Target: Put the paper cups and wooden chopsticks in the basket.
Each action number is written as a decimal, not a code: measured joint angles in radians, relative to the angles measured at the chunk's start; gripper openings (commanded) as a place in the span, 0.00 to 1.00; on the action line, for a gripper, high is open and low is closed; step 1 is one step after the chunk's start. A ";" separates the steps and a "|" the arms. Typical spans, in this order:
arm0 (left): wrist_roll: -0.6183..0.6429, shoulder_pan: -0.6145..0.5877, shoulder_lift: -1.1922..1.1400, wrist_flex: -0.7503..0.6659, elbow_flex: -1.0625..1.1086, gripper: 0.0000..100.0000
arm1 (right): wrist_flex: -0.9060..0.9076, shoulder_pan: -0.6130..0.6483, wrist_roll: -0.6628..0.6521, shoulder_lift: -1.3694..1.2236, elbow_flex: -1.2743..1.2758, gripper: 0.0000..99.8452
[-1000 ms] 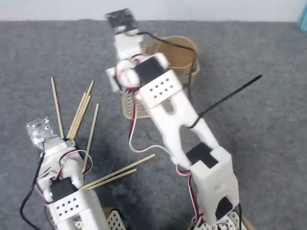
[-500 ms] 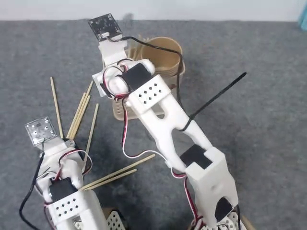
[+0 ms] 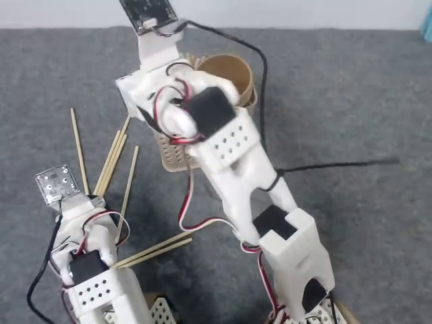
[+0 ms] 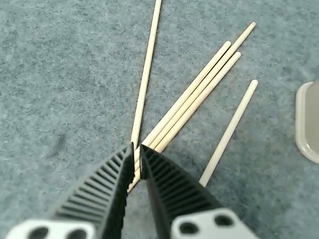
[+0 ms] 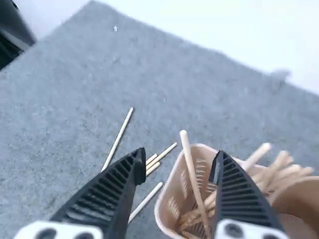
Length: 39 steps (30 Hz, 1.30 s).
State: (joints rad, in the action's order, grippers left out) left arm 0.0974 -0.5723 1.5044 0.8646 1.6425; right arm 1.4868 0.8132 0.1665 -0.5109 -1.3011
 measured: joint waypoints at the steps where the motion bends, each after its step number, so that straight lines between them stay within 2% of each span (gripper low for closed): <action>1: 0.000 0.000 0.000 0.000 0.000 0.01 | 0.026 -0.003 -0.011 0.000 -0.040 0.22; 6: 0.000 0.000 0.000 0.000 0.000 0.01 | 0.209 0.005 -0.041 0.002 -0.245 0.20; 11: 0.000 0.000 0.000 0.000 0.000 0.01 | 0.270 -0.009 -0.043 0.009 -0.328 0.00; 13: 0.000 0.000 0.000 0.000 0.000 0.01 | 0.270 -0.031 -0.044 0.035 -0.319 0.03; 16: 0.000 -0.002 0.000 0.000 0.000 0.01 | 0.270 -0.040 -0.061 0.133 -0.236 0.01; 20: 0.000 0.002 0.000 0.000 0.000 0.01 | 0.270 -0.041 -0.066 0.318 -0.025 0.01; 25: 0.000 -0.002 0.000 0.000 0.000 0.01 | 0.270 -0.048 -0.066 0.615 0.374 0.01; 32: 0.000 0.000 0.000 0.000 0.000 0.01 | 0.270 -0.282 -0.086 0.997 0.913 0.01; 39: 0.000 0.000 0.000 0.000 0.000 0.01 | 0.270 -0.583 -0.284 1.229 1.405 0.01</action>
State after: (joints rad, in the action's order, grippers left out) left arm 0.0974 -0.5723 1.5044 0.8646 1.6425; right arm 1.7568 0.2302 -0.1174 0.7181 0.1043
